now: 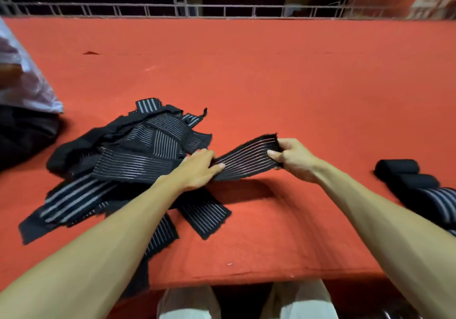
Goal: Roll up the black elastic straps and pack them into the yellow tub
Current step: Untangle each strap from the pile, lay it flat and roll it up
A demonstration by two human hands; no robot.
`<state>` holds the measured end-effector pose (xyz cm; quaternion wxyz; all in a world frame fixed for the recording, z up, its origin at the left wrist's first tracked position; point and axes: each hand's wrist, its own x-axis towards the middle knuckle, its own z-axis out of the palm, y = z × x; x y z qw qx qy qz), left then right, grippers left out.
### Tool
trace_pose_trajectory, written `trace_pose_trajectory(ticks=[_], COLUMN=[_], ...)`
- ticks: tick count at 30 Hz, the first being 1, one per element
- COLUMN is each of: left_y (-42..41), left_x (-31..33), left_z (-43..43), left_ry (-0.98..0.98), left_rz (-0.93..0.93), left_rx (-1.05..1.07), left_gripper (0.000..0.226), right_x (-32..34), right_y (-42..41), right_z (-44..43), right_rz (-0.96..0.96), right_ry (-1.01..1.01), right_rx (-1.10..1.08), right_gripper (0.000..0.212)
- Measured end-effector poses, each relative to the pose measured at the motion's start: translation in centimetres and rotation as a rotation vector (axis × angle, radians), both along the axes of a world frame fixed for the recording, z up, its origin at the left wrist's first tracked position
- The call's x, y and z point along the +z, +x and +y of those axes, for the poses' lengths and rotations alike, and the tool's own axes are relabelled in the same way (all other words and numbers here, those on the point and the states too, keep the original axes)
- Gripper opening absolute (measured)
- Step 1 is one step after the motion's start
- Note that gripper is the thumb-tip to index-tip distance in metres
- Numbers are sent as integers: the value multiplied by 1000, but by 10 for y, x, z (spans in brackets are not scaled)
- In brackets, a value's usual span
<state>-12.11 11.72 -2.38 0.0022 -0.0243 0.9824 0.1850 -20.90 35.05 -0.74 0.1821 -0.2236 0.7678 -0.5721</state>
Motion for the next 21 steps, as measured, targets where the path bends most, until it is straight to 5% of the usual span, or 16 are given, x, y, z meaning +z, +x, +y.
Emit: trace_pose_trajectory(ticks=[5,13,21], left_y=[-5,6,60], left_x=[5,-12,-14], left_z=[44,55,-31], left_ry=[156,359,355], left_rz=[125,106,426], left_rx=[-38,-137,67], left_gripper=[17,13,32], right_x=[-8,-18,-13], right_y=[-6,-8,27], right_z=[21,10,-96], right_rz=[52,173,459], right_ry=[139,656,566], right_rx=[-169,-217,-23], right_gripper=[23,33,28])
